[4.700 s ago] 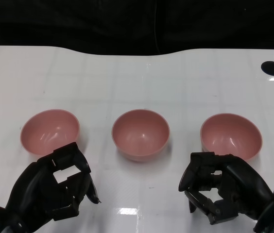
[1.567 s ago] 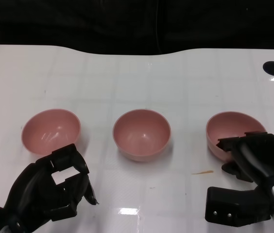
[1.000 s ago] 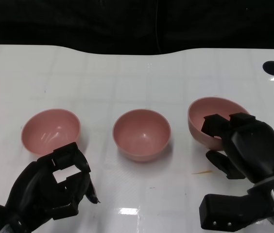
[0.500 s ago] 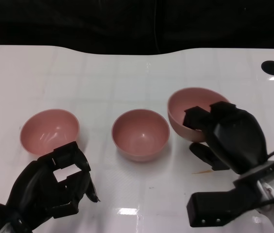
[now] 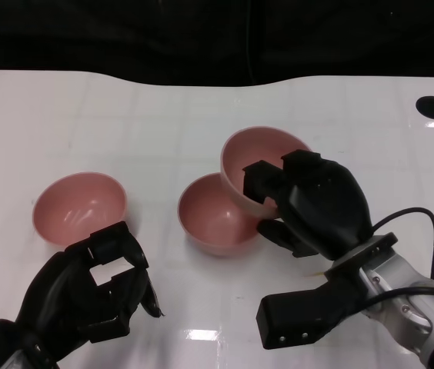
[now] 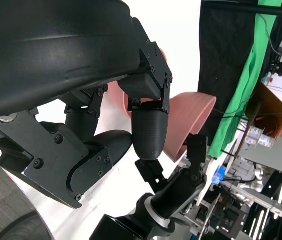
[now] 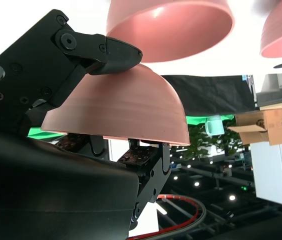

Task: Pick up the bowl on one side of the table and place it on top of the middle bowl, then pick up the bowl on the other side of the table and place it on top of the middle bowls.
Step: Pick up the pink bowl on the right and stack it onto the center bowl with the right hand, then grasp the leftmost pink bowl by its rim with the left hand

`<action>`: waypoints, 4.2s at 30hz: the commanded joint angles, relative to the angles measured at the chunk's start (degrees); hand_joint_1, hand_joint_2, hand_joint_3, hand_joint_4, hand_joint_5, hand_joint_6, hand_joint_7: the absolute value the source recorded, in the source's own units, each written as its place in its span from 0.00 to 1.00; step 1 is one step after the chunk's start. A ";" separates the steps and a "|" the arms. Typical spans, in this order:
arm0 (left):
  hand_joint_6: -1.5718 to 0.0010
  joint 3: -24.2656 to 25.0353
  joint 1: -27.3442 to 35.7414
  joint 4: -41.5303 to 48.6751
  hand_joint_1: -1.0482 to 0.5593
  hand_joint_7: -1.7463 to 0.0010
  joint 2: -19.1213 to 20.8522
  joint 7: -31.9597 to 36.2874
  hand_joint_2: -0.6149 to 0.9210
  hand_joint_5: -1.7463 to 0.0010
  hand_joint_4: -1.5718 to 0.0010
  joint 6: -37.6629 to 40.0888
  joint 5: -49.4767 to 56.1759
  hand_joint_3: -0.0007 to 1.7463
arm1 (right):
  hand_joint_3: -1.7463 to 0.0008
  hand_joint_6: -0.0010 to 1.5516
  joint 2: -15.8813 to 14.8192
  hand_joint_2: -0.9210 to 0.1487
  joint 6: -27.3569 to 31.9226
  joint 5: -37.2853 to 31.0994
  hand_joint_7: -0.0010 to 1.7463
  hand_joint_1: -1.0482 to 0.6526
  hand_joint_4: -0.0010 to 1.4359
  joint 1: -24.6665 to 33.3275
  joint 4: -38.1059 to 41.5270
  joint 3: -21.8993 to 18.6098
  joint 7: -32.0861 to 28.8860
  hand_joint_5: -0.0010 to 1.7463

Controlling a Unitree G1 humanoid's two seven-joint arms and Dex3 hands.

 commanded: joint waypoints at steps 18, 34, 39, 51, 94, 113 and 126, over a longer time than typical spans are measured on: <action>0.53 -1.24 1.44 -2.15 0.50 0.15 0.47 0.93 0.68 0.03 0.52 -0.60 1.06 0.72 | 0.50 0.48 6.31 0.33 1.42 -0.66 0.93 0.48 0.65 -9.11 14.27 6.10 -0.31 1.00; 0.52 -2.46 1.42 -2.60 0.51 0.16 -0.64 1.85 0.67 0.03 0.52 -0.61 1.92 0.74 | 0.83 0.41 5.49 0.00 2.09 4.36 0.00 0.26 0.38 -9.91 15.28 7.37 19.82 0.13; 0.51 -2.56 1.43 -2.87 0.51 0.17 -0.77 2.00 0.67 0.03 0.52 -0.47 1.96 0.74 | 0.81 0.35 4.81 0.00 3.48 4.52 0.00 0.24 0.33 -8.98 12.75 7.27 22.62 0.10; 0.52 -2.51 1.55 -3.77 0.52 0.16 -0.43 2.55 0.68 0.02 0.52 0.44 2.34 0.73 | 0.73 0.28 3.04 0.00 5.57 3.90 0.00 0.19 0.28 -6.89 5.54 7.29 25.16 0.07; 0.51 -1.64 -0.16 -2.15 0.50 0.15 -0.09 2.00 0.66 0.01 0.52 0.48 2.11 0.73 | 0.71 0.11 -4.05 0.00 12.18 3.40 0.01 0.17 0.12 8.65 -16.27 2.94 31.64 0.02; 0.50 -1.42 -0.11 -1.60 0.50 0.15 -0.22 1.98 0.65 0.03 0.51 0.11 2.43 0.74 | 0.71 0.12 -5.65 0.00 4.26 10.52 0.03 0.24 0.17 13.80 -22.29 -4.10 23.56 0.05; 0.53 -0.51 0.14 -2.62 0.49 0.16 -1.15 2.91 0.65 0.03 0.51 -0.58 1.64 0.74 | 0.90 0.41 -8.92 0.00 -5.13 20.17 0.12 0.37 0.35 23.52 -30.65 -11.82 24.60 0.50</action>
